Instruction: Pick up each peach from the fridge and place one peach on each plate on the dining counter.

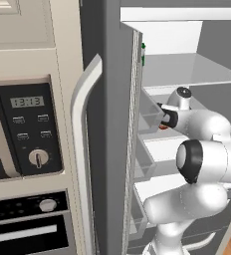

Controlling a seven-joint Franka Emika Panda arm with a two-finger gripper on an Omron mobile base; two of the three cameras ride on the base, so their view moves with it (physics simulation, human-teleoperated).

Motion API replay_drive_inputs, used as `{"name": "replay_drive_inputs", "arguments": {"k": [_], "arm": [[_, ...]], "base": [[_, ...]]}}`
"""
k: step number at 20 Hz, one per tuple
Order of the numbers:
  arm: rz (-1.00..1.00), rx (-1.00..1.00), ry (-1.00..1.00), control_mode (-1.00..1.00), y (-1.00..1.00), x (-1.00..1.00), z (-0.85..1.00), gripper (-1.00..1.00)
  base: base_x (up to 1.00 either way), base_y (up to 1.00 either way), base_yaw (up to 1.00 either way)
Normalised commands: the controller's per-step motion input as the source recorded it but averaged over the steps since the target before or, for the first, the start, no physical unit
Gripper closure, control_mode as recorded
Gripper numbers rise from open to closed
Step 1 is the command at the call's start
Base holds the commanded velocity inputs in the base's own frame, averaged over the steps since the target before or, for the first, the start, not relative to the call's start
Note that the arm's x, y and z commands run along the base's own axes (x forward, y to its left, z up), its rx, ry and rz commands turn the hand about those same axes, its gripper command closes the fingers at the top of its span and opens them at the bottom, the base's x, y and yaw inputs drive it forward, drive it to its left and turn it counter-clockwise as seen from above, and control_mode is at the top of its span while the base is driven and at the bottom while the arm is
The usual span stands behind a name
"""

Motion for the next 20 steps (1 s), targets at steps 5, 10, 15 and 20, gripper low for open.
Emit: {"name": "replay_drive_inputs", "arguments": {"k": [5, 10, 15, 20], "arm": [[0.00, 0.00, 0.06, -1.00, 0.00, 0.02, -0.26, -1.00], [0.00, 0.00, 0.09, -1.00, 0.00, 0.00, -0.34, -1.00], [0.00, 0.00, 0.05, -1.00, 0.02, -0.06, -0.52, 1.00], [0.00, 0.00, 0.00, -1.00, 0.05, -0.13, -0.73, 1.00]], "base": [[0.00, 0.00, 0.00], [0.00, 0.00, 0.00], [0.00, 0.00, 0.00], [0.00, 0.00, 0.00]]}}
